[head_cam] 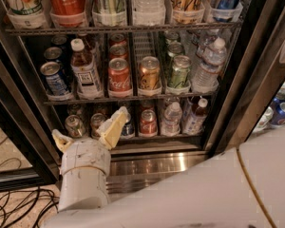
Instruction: Pick blue plastic bottle from middle shelf of fridge
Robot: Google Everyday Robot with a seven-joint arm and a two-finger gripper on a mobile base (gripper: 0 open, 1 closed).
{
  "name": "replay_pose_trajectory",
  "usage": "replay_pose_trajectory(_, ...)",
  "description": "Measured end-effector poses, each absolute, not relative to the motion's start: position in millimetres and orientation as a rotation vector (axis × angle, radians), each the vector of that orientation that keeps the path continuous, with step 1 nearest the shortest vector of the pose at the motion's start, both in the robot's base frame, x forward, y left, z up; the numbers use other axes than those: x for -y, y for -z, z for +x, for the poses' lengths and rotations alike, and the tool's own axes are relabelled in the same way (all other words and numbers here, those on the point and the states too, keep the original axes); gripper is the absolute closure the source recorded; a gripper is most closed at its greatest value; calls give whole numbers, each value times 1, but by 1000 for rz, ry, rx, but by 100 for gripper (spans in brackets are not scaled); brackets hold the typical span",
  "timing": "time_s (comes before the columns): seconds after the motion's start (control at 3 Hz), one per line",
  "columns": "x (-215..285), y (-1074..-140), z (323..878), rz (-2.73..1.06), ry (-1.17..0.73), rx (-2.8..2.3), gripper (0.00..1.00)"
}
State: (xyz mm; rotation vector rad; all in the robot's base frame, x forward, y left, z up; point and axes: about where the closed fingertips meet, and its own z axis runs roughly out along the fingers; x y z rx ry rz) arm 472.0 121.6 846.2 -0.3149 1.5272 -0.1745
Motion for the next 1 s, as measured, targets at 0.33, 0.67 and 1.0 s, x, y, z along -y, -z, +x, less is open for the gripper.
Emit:
replay_pose_trajectory(0.33,-123,-855,480,-311,177,-1497,0)
replay_pose_trajectory(0.67,-130,-869,499,-290,147,-1453,5)
replay_pose_trajectory(1.0,-136,-875,518,-283,116,-1430,8)
